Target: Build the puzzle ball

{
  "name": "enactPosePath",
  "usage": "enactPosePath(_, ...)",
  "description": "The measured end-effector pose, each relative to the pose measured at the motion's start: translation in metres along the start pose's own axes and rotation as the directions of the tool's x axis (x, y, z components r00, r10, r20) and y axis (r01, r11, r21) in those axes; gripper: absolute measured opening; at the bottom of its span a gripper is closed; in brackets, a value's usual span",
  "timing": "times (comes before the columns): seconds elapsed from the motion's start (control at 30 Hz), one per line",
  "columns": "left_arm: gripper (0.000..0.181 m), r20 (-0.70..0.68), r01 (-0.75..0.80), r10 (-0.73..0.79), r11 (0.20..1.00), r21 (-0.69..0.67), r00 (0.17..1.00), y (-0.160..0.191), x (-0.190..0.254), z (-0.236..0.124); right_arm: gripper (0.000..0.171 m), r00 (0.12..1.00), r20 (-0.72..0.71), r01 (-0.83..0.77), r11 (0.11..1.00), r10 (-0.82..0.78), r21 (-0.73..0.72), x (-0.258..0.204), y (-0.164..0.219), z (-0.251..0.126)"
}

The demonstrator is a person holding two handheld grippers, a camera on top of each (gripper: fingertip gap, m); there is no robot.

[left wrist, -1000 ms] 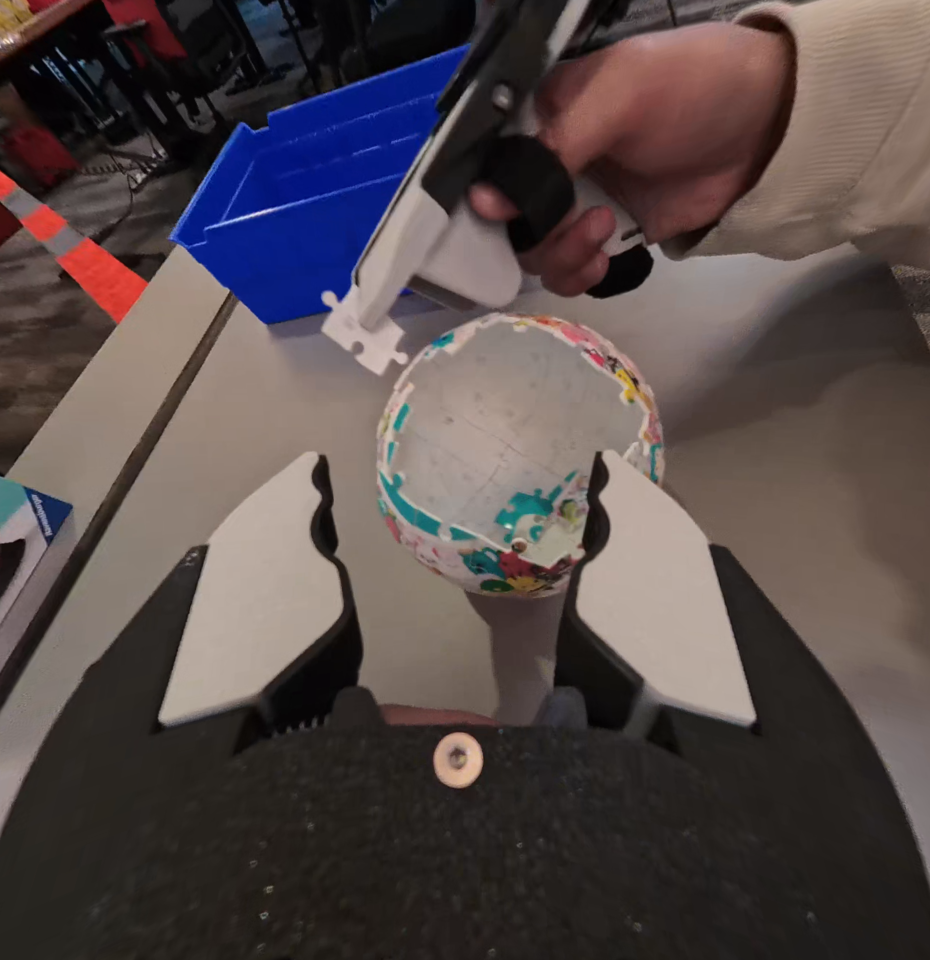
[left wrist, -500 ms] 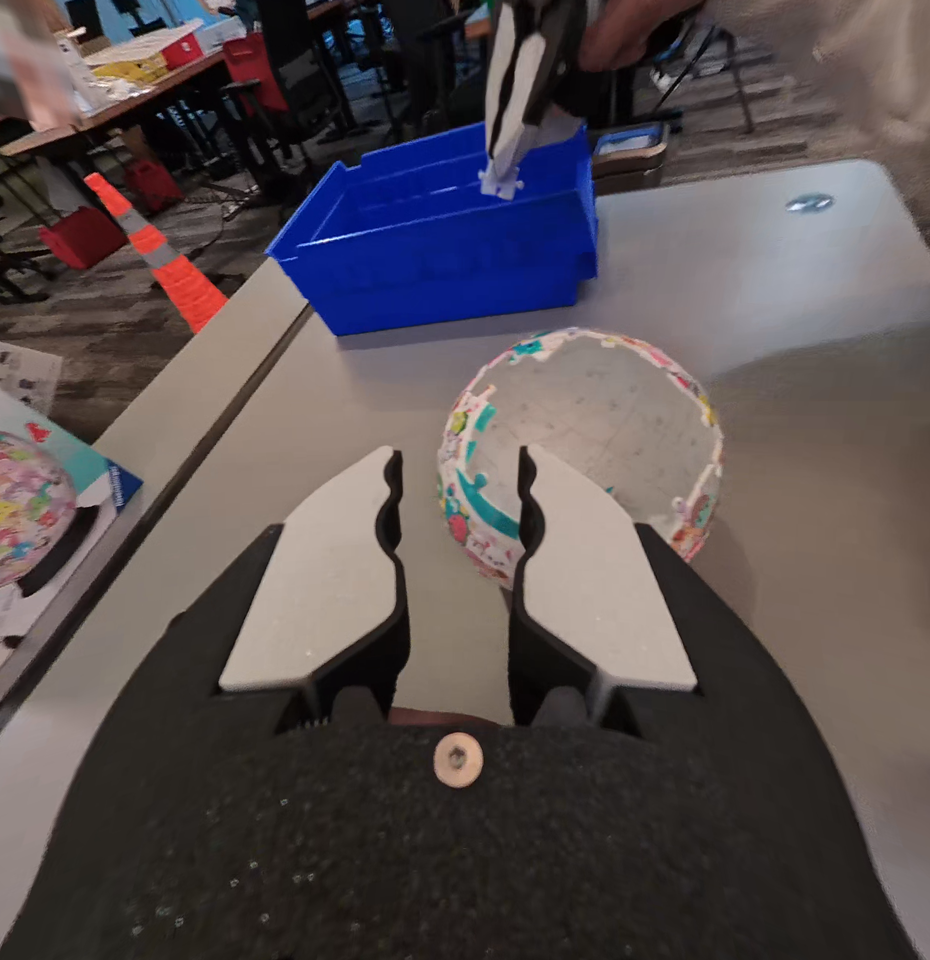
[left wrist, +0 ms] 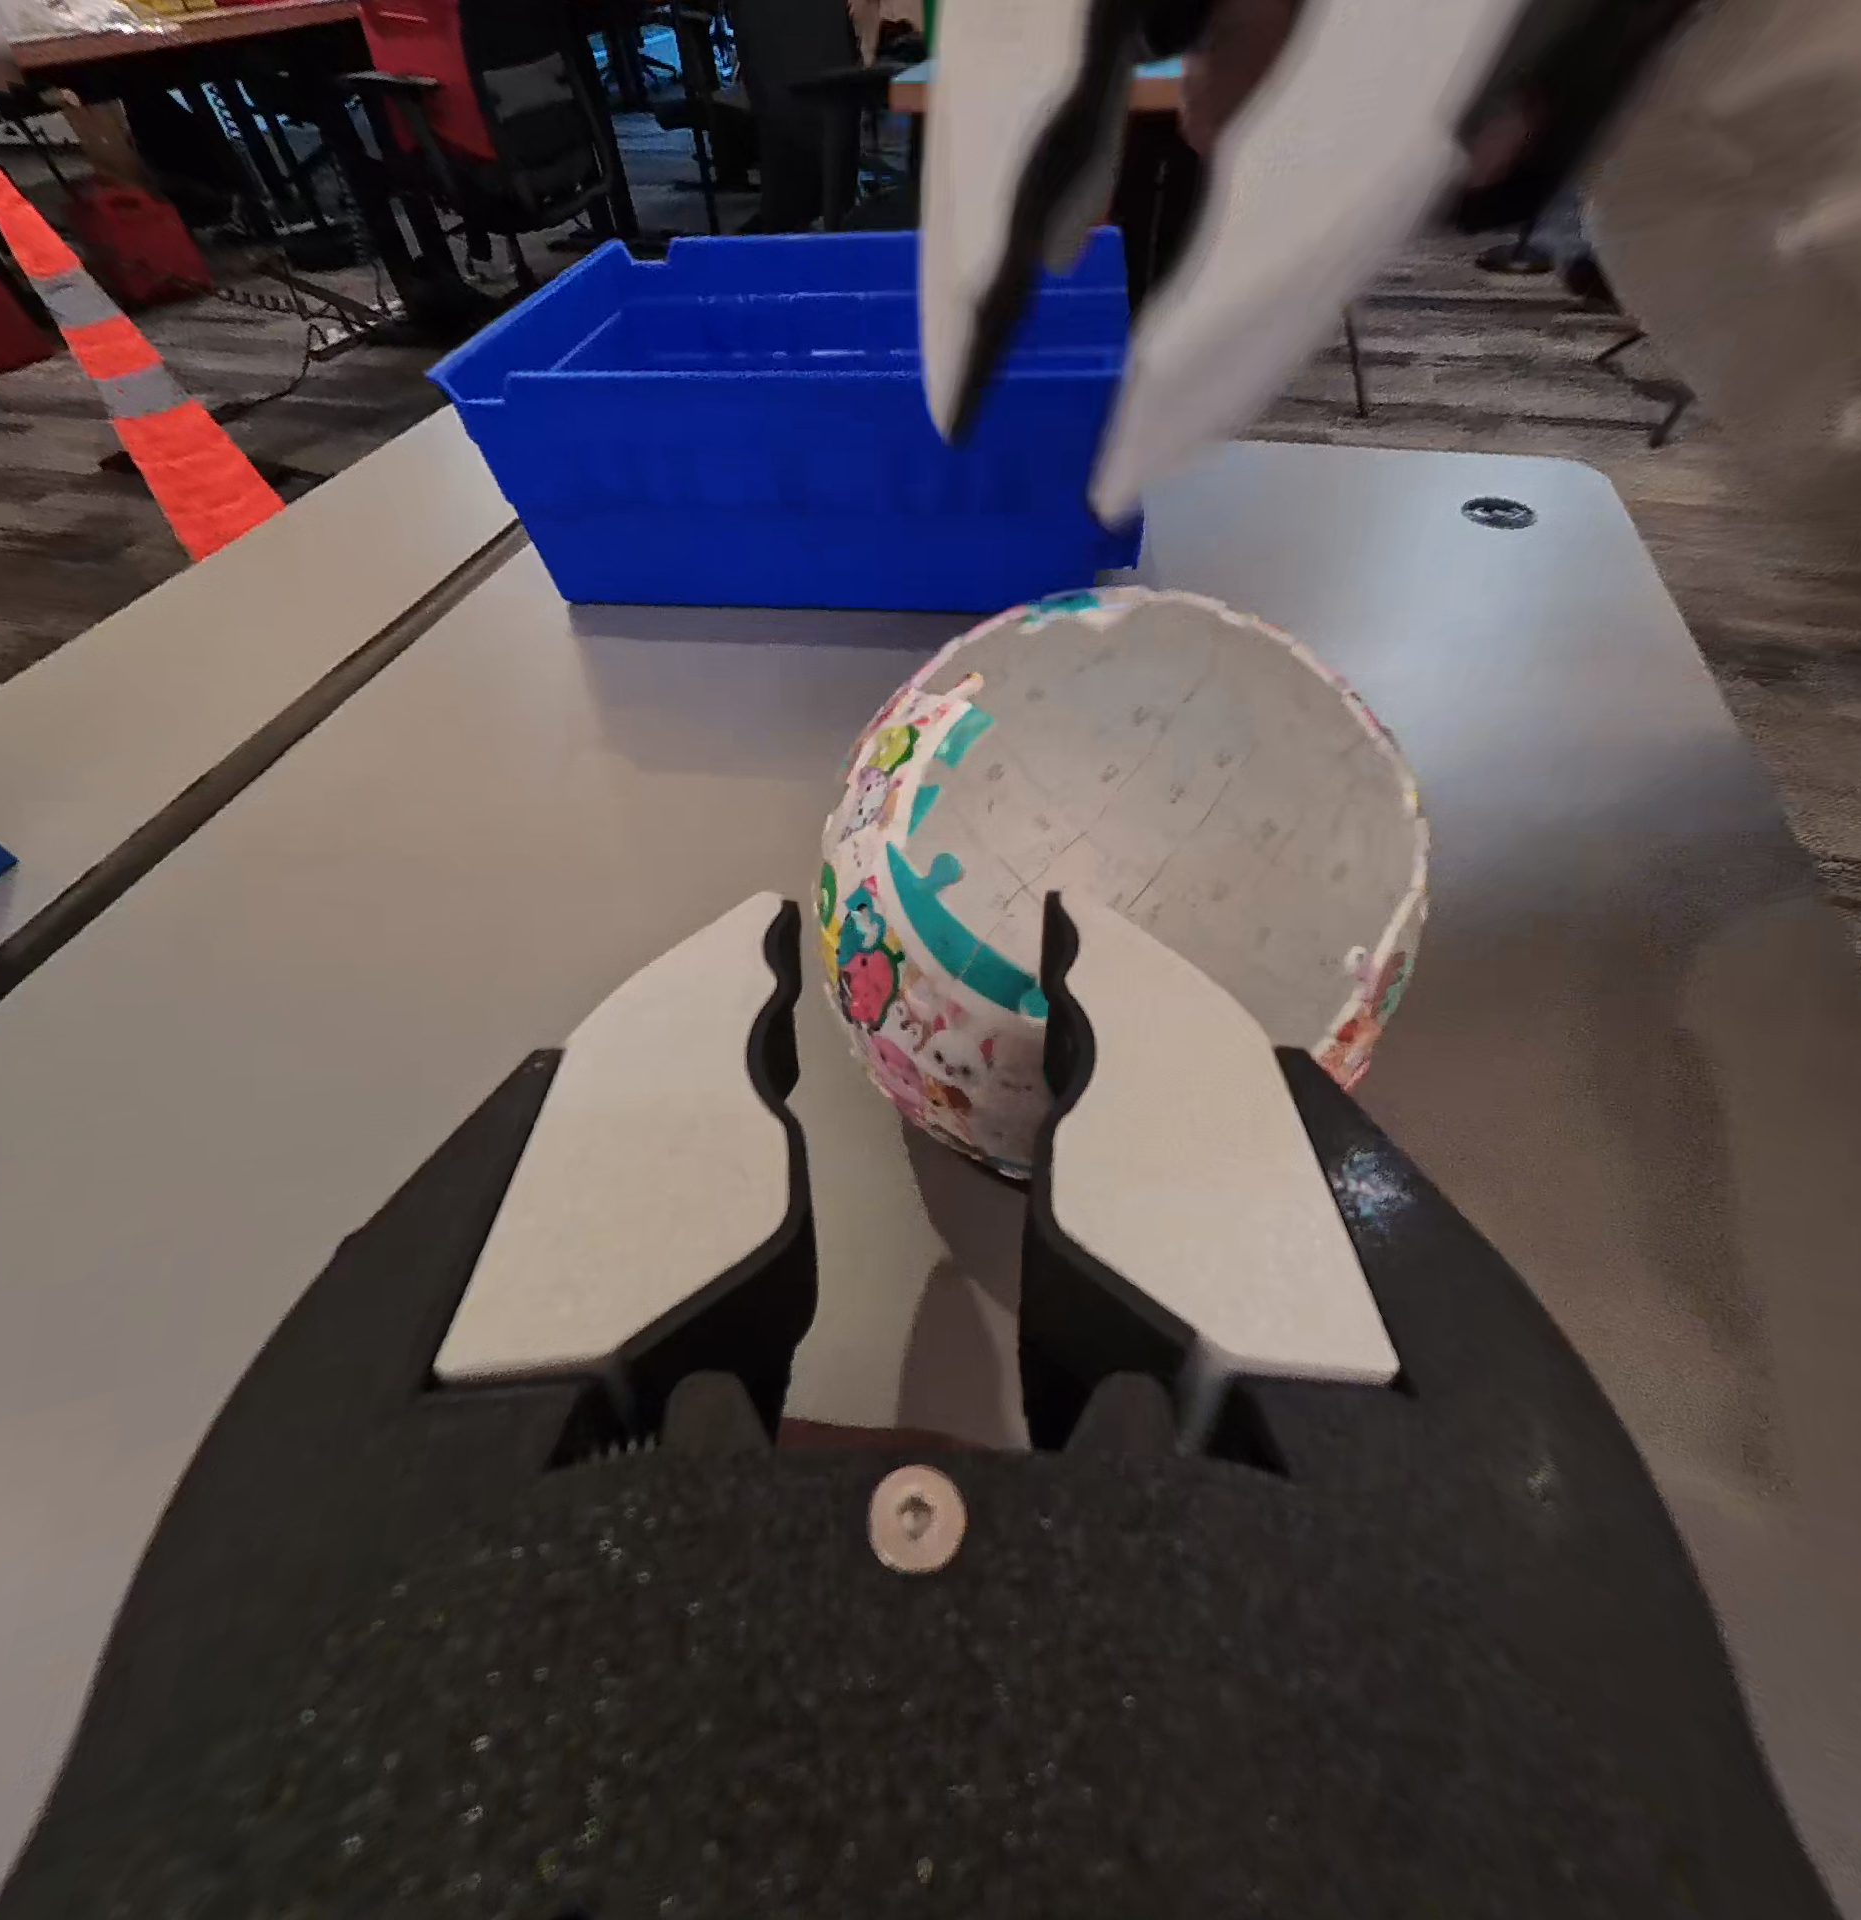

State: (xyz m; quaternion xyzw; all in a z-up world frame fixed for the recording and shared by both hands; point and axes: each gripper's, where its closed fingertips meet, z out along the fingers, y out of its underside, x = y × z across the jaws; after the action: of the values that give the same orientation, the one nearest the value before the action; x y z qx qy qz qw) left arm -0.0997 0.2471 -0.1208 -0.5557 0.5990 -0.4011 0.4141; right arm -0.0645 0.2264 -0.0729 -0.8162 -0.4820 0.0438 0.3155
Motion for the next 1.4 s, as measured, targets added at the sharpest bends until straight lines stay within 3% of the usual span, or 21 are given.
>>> enactPosePath(0.17, 0.03, 0.036, -0.017, 0.017, 1.0, -0.003, 0.999, 0.001, 0.0, 0.003, 0.019, 0.964, -0.017, 0.254, 0.934, -0.267, -0.253, -0.008, -0.011, 0.039)
enactPosePath(0.27, 0.024, 0.075, -0.043, 0.044, 0.999, -0.018, 0.996, 0.0, -0.002, 0.003, 0.011, 0.926, -0.045, 0.323, 0.852, -0.374, -0.412, 0.002, 0.001, 0.046)
enactPosePath(0.37, 0.013, 0.115, -0.075, 0.079, 0.997, -0.035, 0.99, 0.0, -0.005, 0.001, 0.005, 0.912, -0.07, 0.326, 0.819, -0.403, -0.472, 0.006, 0.004, 0.047)
enactPosePath(0.43, 0.007, 0.136, -0.095, 0.098, 0.995, -0.029, 0.986, -0.001, -0.006, -0.001, 0.002, 0.937, -0.094, 0.267, 0.864, -0.336, -0.427, 0.01, -0.001, 0.046)
enactPosePath(0.53, 0.005, 0.173, -0.134, 0.135, 0.991, -0.015, 0.976, -0.003, -0.011, -0.004, 0.002, 0.997, -0.032, 0.06, 0.958, -0.072, -0.281, 0.012, -0.006, 0.045)
enactPosePath(0.6, 0.004, 0.189, -0.14, 0.137, 0.99, 0.003, 0.972, -0.007, -0.013, -0.007, 0.002, 0.99, 0.044, -0.121, 0.977, 0.131, -0.175, 0.014, -0.009, 0.044)
enactPosePath(0.67, 0.004, 0.192, -0.164, 0.162, 0.986, -0.006, 0.968, -0.007, -0.012, -0.008, 0.001, 0.935, 0.103, -0.332, 0.939, 0.34, -0.088, 0.022, -0.01, 0.042)
enactPosePath(0.73, 0.003, 0.19, -0.191, 0.192, 0.981, -0.024, 0.963, -0.004, -0.01, -0.006, 0.001, 0.818, 0.193, -0.554, 0.832, 0.543, 0.009, 0.04, -0.01, 0.035)
enactPosePath(0.87, 0.002, 0.202, -0.181, 0.181, 0.983, -0.019, 0.963, -0.005, -0.012, -0.006, 0.001, 0.744, 0.3, -0.641, 0.764, 0.597, 0.069, 0.047, 0.005, 0.024)
enactPosePath(0.93, 0.002, 0.209, -0.184, 0.183, 0.983, -0.016, 0.961, -0.006, -0.013, -0.006, 0.001, 0.806, 0.264, -0.583, 0.788, 0.53, 0.198, 0.052, 0.001, 0.005)
enactPosePath(1.0, 0.001, 0.216, -0.197, 0.197, 0.98, -0.021, 0.956, -0.006, -0.013, -0.007, 0.001, 0.881, -0.016, -0.457, 0.86, 0.472, 0.227, 0.076, 0.028, -0.021)
enactPosePath(1.03, 0.001, 0.218, -0.2, 0.2, 0.98, -0.022, 0.955, -0.007, -0.013, -0.007, 0.002, 0.855, -0.196, -0.439, 0.871, 0.481, 0.22, 0.098, 0.054, -0.04)
enactPosePath(1.1, 0.001, 0.223, -0.197, 0.195, 0.98, -0.013, 0.955, -0.009, -0.012, -0.006, 0.001, 0.699, -0.515, -0.489, 0.857, 0.496, 0.161, 0.143, 0.132, -0.081)
enactPosePath(1.13, 0.002, 0.22, -0.196, 0.193, 0.981, -0.009, 0.956, -0.011, -0.011, -0.006, 0.002, 0.641, -0.557, -0.574, 0.811, 0.528, 0.109, 0.152, 0.176, -0.088)
enactPosePath(1.23, 0.002, 0.199, -0.189, 0.184, 0.982, 0.009, 0.963, -0.018, -0.011, -0.005, 0.002, 0.565, -0.336, -0.778, 0.622, 0.753, 0.086, 0.146, 0.242, -0.068)
enactPosePath(1.33, 0.002, 0.159, -0.191, 0.186, 0.981, 0.016, 0.97, -0.02, -0.011, -0.004, 0.004, 0.593, -0.311, -0.783, 0.622, 0.743, -0.01, 0.138, 0.272, -0.05)
enactPosePath(1.4, 0.002, 0.126, -0.198, 0.195, 0.98, 0.016, 0.973, -0.021, -0.011, -0.003, 0.016, 0.627, -0.329, -0.762, 0.643, 0.706, -0.072, 0.134, 0.278, -0.04)
